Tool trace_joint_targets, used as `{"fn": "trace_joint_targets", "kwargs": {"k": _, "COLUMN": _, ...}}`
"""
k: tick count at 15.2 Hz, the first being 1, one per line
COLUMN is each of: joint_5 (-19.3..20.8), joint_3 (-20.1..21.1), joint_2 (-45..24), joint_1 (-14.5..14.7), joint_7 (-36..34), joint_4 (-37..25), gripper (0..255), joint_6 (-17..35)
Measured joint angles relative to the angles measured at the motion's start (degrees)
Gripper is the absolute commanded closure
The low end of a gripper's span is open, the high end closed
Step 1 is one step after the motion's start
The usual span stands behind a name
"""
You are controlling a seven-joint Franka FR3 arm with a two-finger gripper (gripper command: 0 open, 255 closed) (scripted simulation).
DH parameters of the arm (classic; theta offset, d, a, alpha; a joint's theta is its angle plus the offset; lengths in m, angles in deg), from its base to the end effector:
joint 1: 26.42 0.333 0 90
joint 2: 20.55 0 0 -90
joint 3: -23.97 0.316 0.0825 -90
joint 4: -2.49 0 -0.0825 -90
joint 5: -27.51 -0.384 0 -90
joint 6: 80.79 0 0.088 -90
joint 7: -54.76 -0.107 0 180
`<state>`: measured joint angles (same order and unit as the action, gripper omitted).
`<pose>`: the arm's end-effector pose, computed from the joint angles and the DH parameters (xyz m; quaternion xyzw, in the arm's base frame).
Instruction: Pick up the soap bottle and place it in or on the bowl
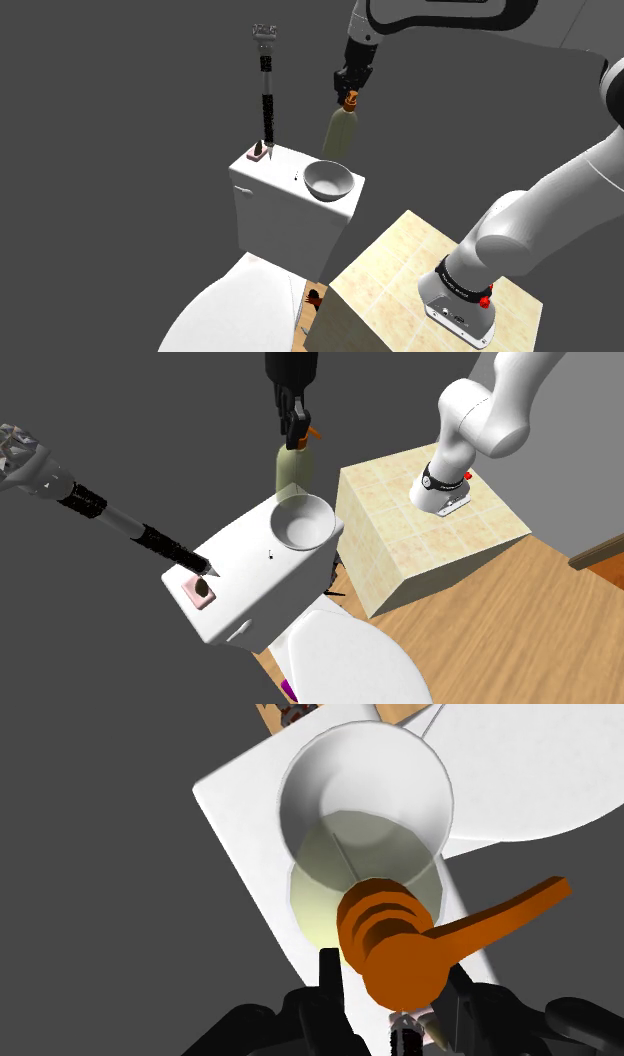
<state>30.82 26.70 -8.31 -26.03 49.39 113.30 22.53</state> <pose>0.5017 0.0245 0.5844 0.9985 -0.0145 0.0436 0.0303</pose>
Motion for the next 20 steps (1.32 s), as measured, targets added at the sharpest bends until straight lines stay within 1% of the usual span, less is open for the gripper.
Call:
{"fn": "trace_joint_targets", "kwargs": {"k": 15, "joint_5": 0.3, "joint_3": 0.0, "joint_2": -0.5, "joint_1": 0.0, "joint_7": -0.7, "joint_4": 11.1, "gripper": 255, "joint_6": 11.6}}
{"fn": "trace_joint_targets", "kwargs": {"k": 20, "joint_5": 0.3, "joint_3": 0.0, "joint_2": -0.6, "joint_1": 0.0, "joint_7": -0.8, "joint_4": 11.7, "gripper": 255, "joint_6": 12.2}}
